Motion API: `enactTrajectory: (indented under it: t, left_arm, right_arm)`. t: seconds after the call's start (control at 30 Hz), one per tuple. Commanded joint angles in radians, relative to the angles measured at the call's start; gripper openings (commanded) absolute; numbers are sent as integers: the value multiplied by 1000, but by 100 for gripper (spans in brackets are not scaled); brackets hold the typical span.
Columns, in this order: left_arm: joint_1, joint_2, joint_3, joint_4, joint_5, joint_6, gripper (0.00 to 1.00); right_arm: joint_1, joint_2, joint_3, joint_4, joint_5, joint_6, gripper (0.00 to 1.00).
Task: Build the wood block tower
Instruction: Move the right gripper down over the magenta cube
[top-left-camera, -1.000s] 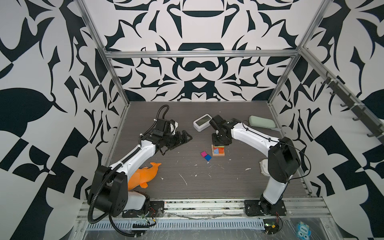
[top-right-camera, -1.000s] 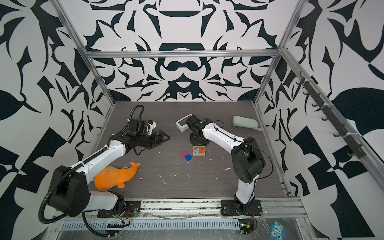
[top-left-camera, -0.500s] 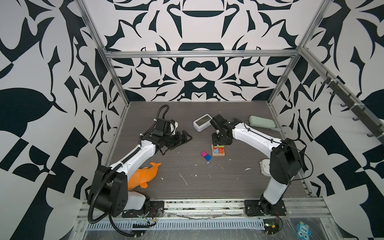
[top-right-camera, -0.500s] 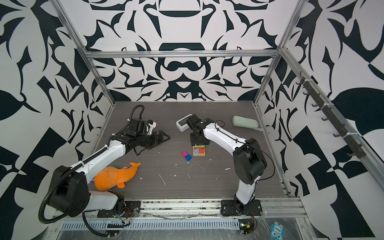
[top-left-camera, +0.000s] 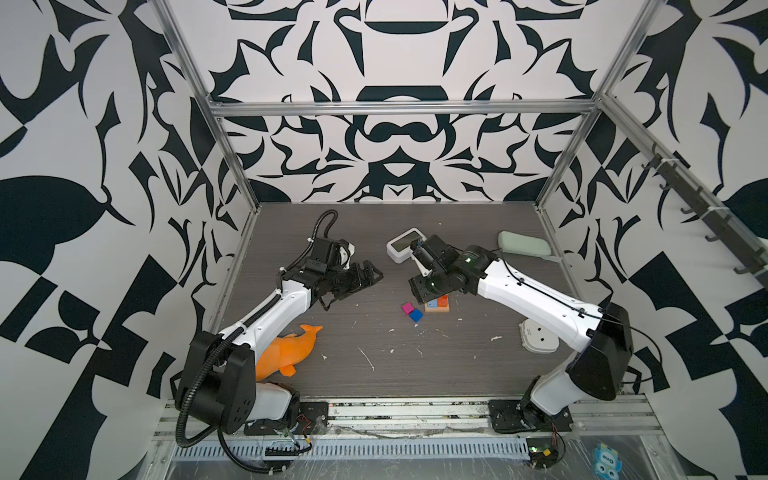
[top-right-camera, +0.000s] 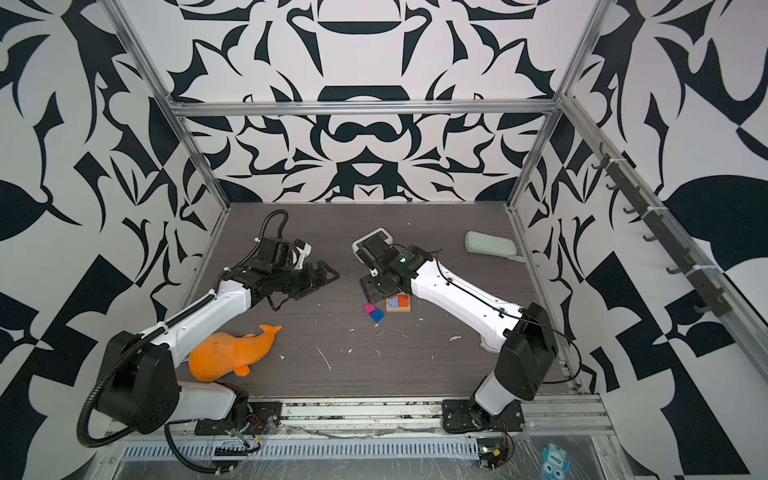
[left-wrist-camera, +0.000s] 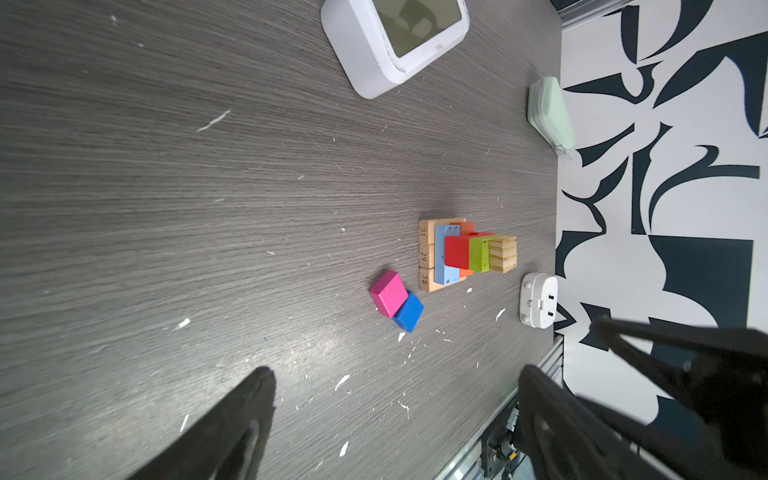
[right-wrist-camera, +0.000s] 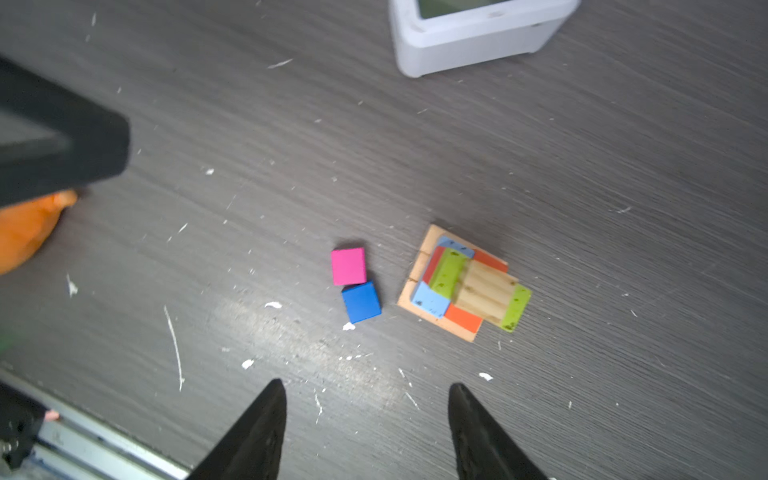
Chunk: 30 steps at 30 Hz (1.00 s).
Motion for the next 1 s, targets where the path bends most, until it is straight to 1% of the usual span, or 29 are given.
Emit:
enactTrajectory:
  t: [0.0,0.2,0.23,0.3,0.4,0.67,0.97]
  left_arm:
    - [20,-41,11,-37,-19,-5,94]
    - [67,-87,-24,-60,-22,-6,94]
    - [77,-120,-31,-61,-21,-6,94]
    - [92,-139,-40,-67,-16,-4,94]
    - [103,-155,-42,-82,-18,6,94]
    - [107,-189,-53,-82,-38,10,94]
    - [106,-182,-62,-69,-19,2,94]
  right_arm:
    - [20,19,40,-14,6,-19,67]
    - [49,101,49,35,2,-16,67]
    - [53,117,56,33,3,-21,67]
    - [62,148,63,43,12,-29,67]
    - [67,195,72,55,6,-39,66]
    - [66,321,110,69,25,-74,64]
    - [55,396,103,114,34,-90,61]
